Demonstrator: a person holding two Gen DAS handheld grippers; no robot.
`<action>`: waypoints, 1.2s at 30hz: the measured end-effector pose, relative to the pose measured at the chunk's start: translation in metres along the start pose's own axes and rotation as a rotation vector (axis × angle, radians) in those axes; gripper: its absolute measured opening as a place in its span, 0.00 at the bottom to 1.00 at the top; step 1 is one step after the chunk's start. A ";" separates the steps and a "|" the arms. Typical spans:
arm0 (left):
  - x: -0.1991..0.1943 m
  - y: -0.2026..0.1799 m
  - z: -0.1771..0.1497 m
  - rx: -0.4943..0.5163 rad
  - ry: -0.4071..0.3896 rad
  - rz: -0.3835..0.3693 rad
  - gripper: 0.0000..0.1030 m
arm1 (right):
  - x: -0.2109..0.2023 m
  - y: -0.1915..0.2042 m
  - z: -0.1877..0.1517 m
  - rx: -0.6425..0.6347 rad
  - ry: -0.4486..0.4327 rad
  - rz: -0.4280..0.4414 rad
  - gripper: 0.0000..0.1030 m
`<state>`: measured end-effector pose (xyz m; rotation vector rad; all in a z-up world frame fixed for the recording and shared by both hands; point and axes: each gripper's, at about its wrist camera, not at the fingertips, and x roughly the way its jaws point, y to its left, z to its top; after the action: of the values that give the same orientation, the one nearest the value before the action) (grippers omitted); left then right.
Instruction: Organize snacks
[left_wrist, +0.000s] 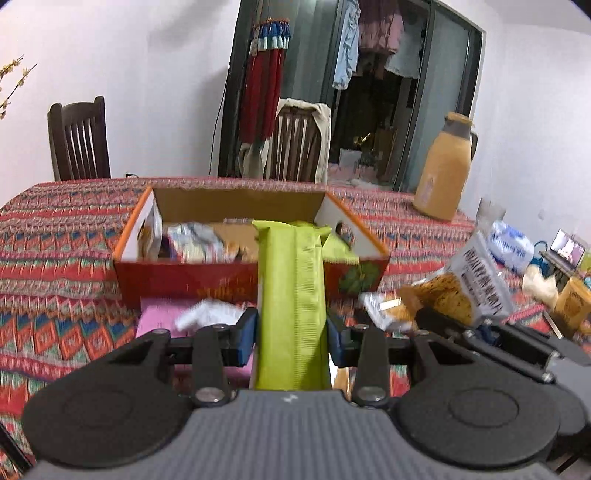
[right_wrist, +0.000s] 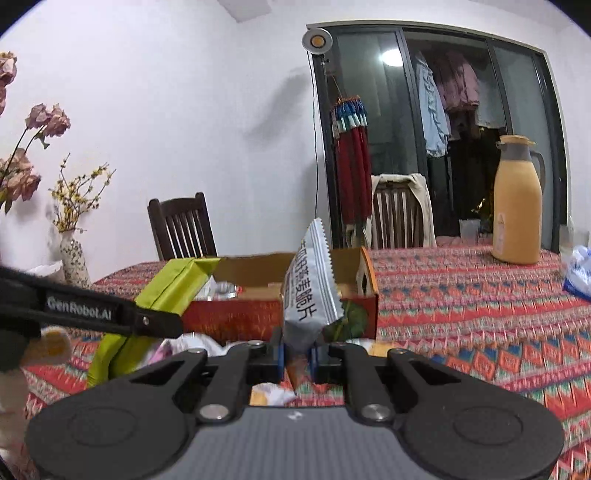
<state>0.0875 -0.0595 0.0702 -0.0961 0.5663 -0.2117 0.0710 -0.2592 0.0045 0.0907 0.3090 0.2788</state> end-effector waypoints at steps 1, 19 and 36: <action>0.001 0.001 0.008 -0.002 -0.012 0.002 0.38 | 0.003 0.001 0.005 -0.004 -0.003 0.002 0.12; 0.075 0.042 0.098 -0.102 -0.082 0.116 0.38 | 0.116 0.010 0.086 -0.024 -0.037 -0.008 0.12; 0.152 0.082 0.085 -0.150 -0.028 0.198 0.38 | 0.200 0.004 0.062 -0.069 0.059 -0.021 0.12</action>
<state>0.2729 -0.0114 0.0496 -0.1873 0.5593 0.0251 0.2718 -0.2013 0.0068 0.0116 0.3583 0.2714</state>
